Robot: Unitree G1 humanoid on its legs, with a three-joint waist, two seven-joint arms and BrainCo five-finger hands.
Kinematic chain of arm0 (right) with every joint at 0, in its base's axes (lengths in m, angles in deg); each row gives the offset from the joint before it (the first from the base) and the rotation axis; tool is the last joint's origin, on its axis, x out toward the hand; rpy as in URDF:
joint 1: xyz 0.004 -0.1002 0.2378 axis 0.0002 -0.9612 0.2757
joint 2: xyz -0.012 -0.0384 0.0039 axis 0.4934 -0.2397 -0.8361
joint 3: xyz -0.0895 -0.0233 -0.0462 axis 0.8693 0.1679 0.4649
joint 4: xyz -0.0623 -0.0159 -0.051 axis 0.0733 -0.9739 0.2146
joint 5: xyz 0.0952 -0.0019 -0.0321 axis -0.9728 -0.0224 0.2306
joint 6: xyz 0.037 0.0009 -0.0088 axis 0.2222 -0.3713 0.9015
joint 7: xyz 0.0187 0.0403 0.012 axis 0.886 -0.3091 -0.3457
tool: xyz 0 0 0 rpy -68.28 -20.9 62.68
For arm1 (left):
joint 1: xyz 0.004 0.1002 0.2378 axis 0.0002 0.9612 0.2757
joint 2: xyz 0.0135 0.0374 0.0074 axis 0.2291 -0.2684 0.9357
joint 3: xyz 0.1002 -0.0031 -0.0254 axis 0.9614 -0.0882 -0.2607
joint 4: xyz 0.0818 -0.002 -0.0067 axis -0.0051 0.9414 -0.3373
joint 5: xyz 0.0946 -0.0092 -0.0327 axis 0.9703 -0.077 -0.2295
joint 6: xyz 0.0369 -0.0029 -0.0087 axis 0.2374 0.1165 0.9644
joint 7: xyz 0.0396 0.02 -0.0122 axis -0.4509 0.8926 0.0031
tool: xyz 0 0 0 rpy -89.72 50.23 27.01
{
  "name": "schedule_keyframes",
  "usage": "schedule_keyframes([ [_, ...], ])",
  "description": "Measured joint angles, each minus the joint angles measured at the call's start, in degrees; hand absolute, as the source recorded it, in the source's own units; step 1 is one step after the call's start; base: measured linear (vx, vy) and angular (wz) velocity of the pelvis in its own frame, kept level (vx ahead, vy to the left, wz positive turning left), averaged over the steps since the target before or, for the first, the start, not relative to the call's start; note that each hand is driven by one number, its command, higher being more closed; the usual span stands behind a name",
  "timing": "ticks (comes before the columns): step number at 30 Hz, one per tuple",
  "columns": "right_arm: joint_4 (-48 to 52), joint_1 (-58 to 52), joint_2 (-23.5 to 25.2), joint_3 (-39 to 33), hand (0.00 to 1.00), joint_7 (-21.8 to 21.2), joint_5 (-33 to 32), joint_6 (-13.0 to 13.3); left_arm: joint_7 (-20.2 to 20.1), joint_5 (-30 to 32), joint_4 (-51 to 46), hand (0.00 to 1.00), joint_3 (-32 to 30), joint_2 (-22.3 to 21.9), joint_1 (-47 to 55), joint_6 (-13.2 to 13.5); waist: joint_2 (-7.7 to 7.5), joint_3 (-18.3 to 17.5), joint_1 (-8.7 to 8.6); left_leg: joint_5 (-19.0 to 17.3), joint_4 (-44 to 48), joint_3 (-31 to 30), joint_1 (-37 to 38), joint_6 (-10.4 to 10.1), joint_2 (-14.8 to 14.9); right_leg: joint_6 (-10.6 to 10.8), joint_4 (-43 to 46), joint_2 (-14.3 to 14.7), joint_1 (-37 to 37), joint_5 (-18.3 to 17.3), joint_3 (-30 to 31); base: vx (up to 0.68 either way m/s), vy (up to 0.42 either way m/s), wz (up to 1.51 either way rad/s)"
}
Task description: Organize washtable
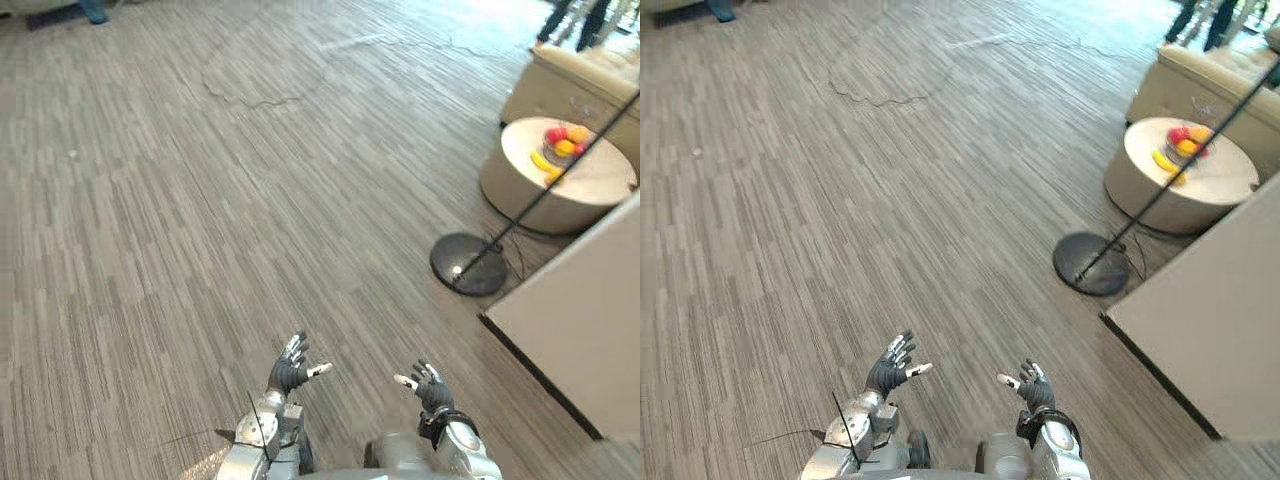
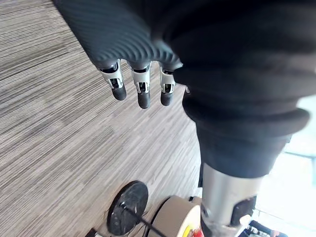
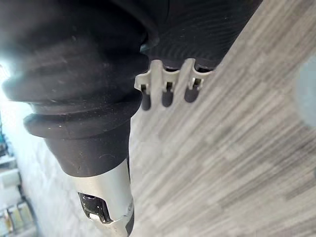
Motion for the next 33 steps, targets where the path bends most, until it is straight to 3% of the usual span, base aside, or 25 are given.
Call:
schedule_keyframes([
  [1,0.0,-1.4,0.4,-0.3,0.0,0.0,-0.1,0.0,0.0,0.7,1.2,0.0,0.0,0.3,-0.5,0.0,-1.5,-0.9,-0.75,-1.3,0.6,-1.2,0.3,-3.3,-1.1,1.8,-10.8,-0.6,1.4,7.2,5.2,0.55,-0.302,1.55],
  [2,-0.8,-1.9,0.2,-0.2,0.0,0.0,-0.1,0.0,0.0,1.0,3.0,0.0,-0.1,0.6,-1.1,0.0,-1.65,-0.9,-0.57,-3.2,1.2,-2.5,0.9,-5.7,-1.4,-1.3,-9.7,-1.0,0.8,9.7,4.3,0.37,-0.224,1.04],
  [4,-2.2,-1.3,-1.1,0.0,0.0,0.1,-0.1,-0.3,0.0,1.2,4.2,0.0,0.0,-0.3,-1.4,-0.2,0.64,-2.1,0.69,-3.0,1.2,-3.0,0.4,-6.5,1.1,-1.4,-9.4,0.6,0.8,9.6,2.8,0.24,-0.177,0.32],
  [6,-1.0,-0.6,-2.7,-0.1,0.0,0.0,0.0,0.1,0.0,1.4,4.2,0.0,0.0,-1.3,-0.9,-0.1,2.77,-3.3,0.74,-2.1,-0.5,-3.7,-0.5,-7.9,3.0,-1.4,-12.9,1.7,2.3,9.6,-0.1,0.19,-0.166,0.38],
  [9,-0.9,0.0,-3.1,-0.4,0.0,0.0,0.0,0.4,-0.1,1.4,4.2,0.0,-0.1,-1.1,-2.1,0.0,3.14,-3.6,0.79,0.4,-3.4,-6.2,-0.7,-8.5,3.4,-2.4,-15.5,1.8,3.5,10.3,-2.8,0.08,-0.106,0.52],
  [12,-1.2,-0.1,-2.7,-1.2,0.0,0.0,0.3,0.4,0.0,1.3,4.7,0.0,-0.6,-1.0,-1.8,0.5,3.1,-3.6,1.97,0.8,-4.7,-6.3,-0.3,-8.4,3.5,-4.2,-18.6,1.9,5.3,11.6,-3.4,-0.02,-0.015,0.14],
  [15,-1.7,-0.4,-1.5,-1.6,0.0,-0.1,1.3,0.3,0.0,1.0,4.9,0.0,-1.9,-1.0,0.1,0.8,2.87,-4.3,2.34,0.8,-6.4,-6.2,0.0,-8.4,3.4,-3.7,-22.3,2.1,6.5,14.0,-3.5,-0.08,0.023,0.03],
  [21,-1.9,-2.0,0.7,-1.5,0.0,-0.1,1.2,0.0,0.1,0.9,6.6,0.0,-3.6,0.9,2.4,0.8,0.33,-6.0,2.46,0.7,-7.0,-4.6,-0.7,-8.3,2.9,-2.6,-29.8,1.6,8.6,18.7,-2.6,-0.11,0.032,-0.12],
  [22,-1.9,-3.7,0.2,-1.6,0.0,-0.1,0.8,-0.1,0.1,0.9,7.0,0.0,-4.9,0.4,2.8,0.8,0.72,-6.3,2.32,0.4,-7.1,-3.9,-0.7,-8.5,2.9,-2.3,-32.9,1.7,9.4,20.2,-1.6,-0.11,0.004,-0.26],
  [27,-3.7,-3.8,0.0,-2.2,0.0,-0.1,0.5,0.0,0.2,0.8,7.5,0.0,-5.0,-0.9,2.8,0.9,0.95,-6.4,2.37,0.5,-8.4,-3.8,-0.3,-8.7,3.3,-2.2,-33.6,2.0,9.5,20.2,-1.5,-0.01,0.0,-0.07],
  [33,-14.5,-1.0,-0.3,-7.7,0.0,1.2,2.5,0.0,2.6,0.8,24.5,0.0,-13.3,-2.0,1.5,0.8,1.33,-6.7,2.43,0.7,-9.6,-2.4,2.3,-8.5,3.1,-2.3,-33.6,2.2,10.5,20.5,-0.2,0.08,0.031,-0.13],
])
